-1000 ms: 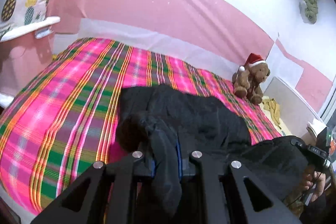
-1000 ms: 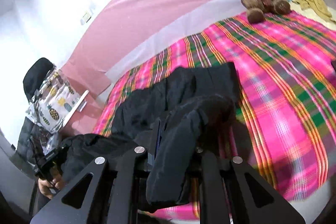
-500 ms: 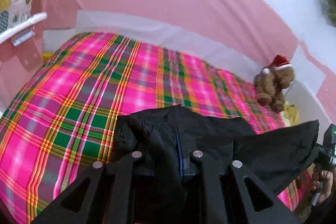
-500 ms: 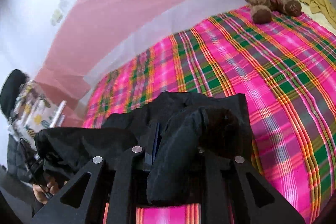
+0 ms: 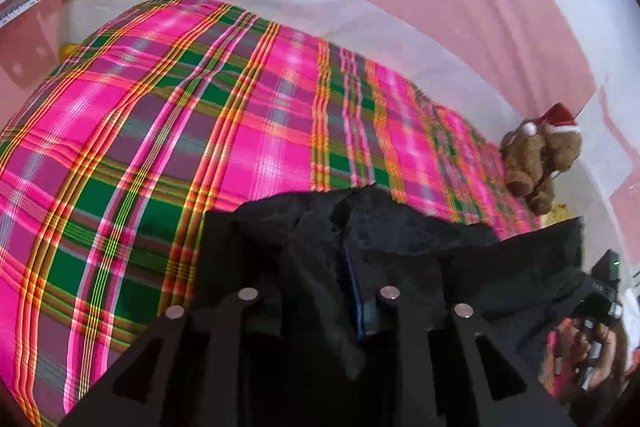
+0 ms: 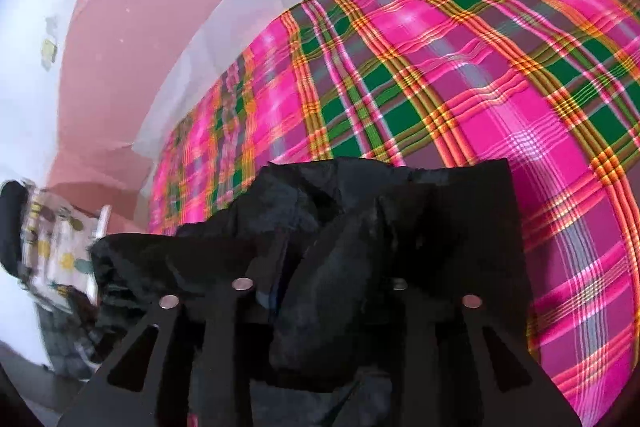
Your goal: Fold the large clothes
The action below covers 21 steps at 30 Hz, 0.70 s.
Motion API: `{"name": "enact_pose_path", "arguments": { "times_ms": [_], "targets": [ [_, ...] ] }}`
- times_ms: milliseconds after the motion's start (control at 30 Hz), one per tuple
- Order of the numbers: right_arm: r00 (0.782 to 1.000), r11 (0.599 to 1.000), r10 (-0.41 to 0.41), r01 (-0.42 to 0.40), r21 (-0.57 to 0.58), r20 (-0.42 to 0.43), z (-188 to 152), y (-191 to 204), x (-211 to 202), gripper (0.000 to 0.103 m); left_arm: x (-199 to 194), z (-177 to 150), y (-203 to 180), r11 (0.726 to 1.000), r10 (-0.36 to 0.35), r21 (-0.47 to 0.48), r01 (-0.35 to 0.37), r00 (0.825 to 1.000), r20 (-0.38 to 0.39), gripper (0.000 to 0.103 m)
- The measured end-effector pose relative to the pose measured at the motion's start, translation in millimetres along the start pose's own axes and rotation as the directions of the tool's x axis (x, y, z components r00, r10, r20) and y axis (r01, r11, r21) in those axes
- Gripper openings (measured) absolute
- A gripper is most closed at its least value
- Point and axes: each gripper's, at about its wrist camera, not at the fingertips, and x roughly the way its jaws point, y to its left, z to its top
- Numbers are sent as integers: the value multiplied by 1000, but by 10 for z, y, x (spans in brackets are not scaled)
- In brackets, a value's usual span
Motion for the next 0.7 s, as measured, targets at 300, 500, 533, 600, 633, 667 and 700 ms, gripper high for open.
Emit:
{"name": "enact_pose_path", "arguments": {
  "times_ms": [300,500,533,600,633,667,700],
  "targets": [
    [989,992,110,-114,44,96,207,106,-520,63,-386,206,-29,992,-113,-47,116,991,68,57],
    [975,998,29,-14,-66,220,74,213,-624,64,-600,194,44,997,-58,-41,67,979,197,80],
    [974,997,19,-1,-81,227,55,221,-617,64,-621,198,51,998,-49,-37,58,978,203,80],
    [972,991,-2,32,-126,234,-9,261,-580,64,-613,187,21,1000,-28,-5,29,980,195,80],
    [972,988,-10,45,-146,235,-37,272,-564,64,-585,164,-26,1000,-16,25,12,983,185,80],
    [972,983,-21,63,-170,234,-75,296,-533,64,-543,131,-79,998,-6,58,-4,985,171,80],
    [974,975,-37,85,-205,224,-133,351,-472,64,-489,90,-140,995,0,94,-15,988,155,80]
  ]
}}
